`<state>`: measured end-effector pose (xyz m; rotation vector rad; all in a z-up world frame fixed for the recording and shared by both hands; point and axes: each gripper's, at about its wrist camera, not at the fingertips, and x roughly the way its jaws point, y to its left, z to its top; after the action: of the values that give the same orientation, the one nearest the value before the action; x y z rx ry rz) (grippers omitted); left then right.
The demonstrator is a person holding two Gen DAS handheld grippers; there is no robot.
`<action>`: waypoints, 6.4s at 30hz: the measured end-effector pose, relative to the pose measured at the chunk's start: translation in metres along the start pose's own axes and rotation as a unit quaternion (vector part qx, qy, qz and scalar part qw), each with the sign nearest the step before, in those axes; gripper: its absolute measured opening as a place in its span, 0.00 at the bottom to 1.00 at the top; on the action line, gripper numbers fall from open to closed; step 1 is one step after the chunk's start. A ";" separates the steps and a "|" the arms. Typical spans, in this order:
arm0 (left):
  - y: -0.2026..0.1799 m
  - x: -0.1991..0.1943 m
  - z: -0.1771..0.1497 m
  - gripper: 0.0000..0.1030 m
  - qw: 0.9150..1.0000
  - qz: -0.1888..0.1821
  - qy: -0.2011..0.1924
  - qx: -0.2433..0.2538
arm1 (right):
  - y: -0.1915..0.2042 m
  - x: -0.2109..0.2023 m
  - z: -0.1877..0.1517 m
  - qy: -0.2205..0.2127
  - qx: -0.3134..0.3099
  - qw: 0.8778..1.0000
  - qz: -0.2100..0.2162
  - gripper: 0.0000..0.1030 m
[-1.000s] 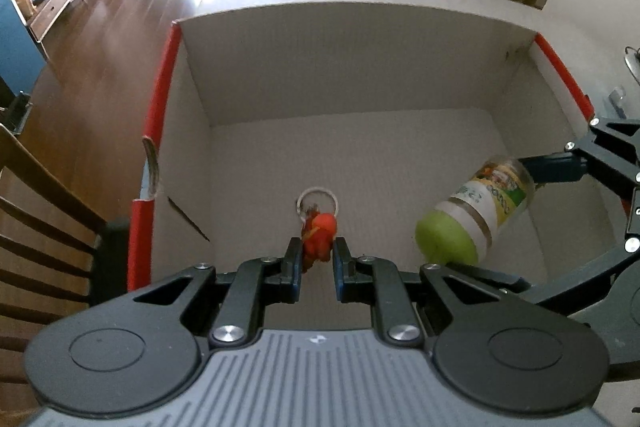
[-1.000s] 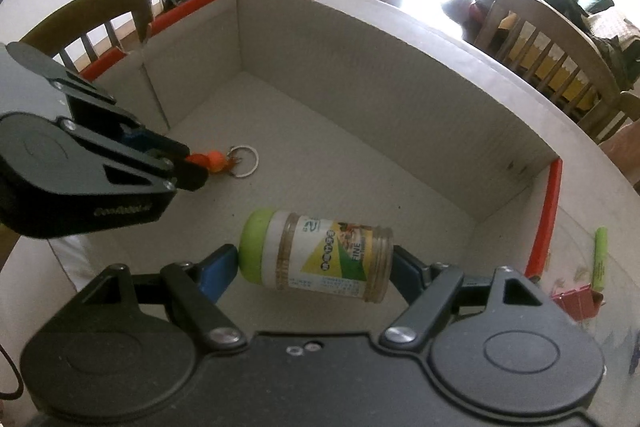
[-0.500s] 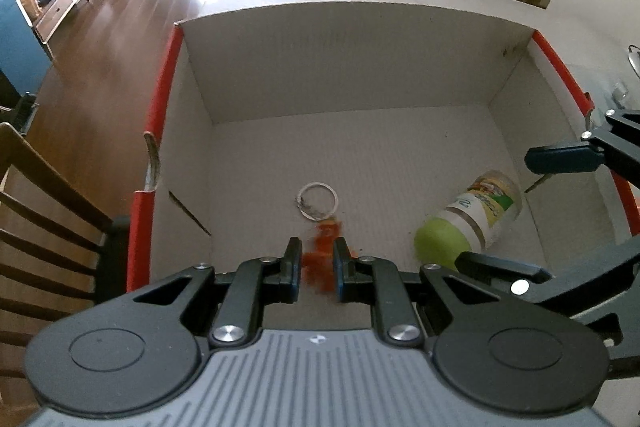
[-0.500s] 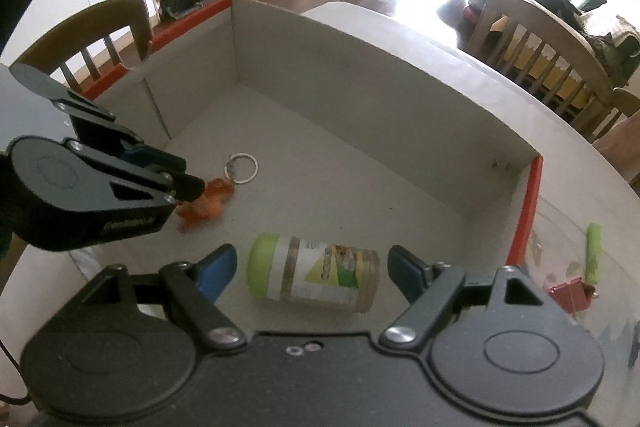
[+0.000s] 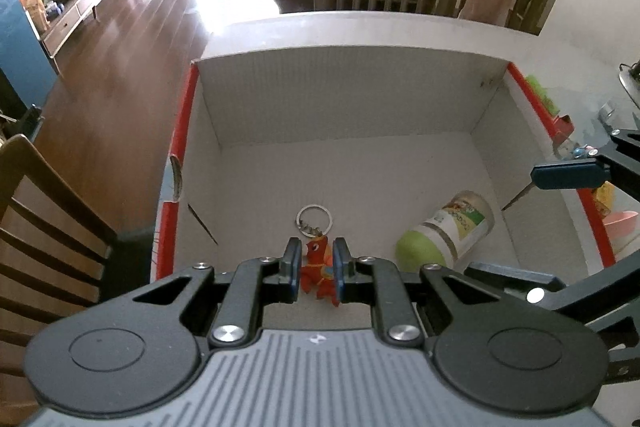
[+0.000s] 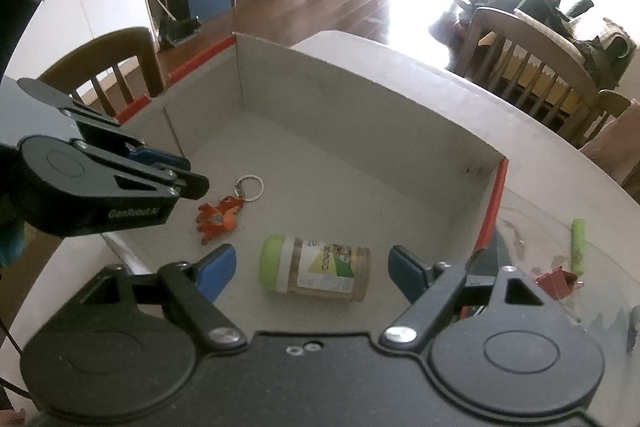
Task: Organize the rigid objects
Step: 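Open right tool to drop the jar in the box while left tool releases the toy, then withdraw both tools from the box back over the table items, then grasp the clear purple-filled jar with right tool while left tool reaches the pink heart dish, then close left tool on the pink heart dish rim while right tool holds the glass jar, then carry the glass jar in right tool and pink dish in left tool into the box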
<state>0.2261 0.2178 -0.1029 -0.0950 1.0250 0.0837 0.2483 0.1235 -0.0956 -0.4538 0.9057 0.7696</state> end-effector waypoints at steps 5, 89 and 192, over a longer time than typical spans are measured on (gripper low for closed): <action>-0.002 -0.017 0.001 0.15 1.000 -0.002 -0.014 0.000 | -0.001 -0.014 -0.001 -0.014 0.007 1.000 0.003 0.80; -0.307 -0.011 -0.019 1.00 0.985 -0.119 -0.124 -0.001 | -0.304 -0.153 -0.208 -0.151 0.181 0.966 -0.102 0.97; -0.255 -0.039 -0.011 0.72 0.985 -0.068 -0.150 -0.055 | -0.200 -0.164 -0.136 -0.141 0.125 0.981 -0.046 0.39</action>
<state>0.2260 -0.0376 -0.0648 -0.2450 0.7104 0.0282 0.2649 -0.1602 -0.0264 -0.1576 0.6978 0.6063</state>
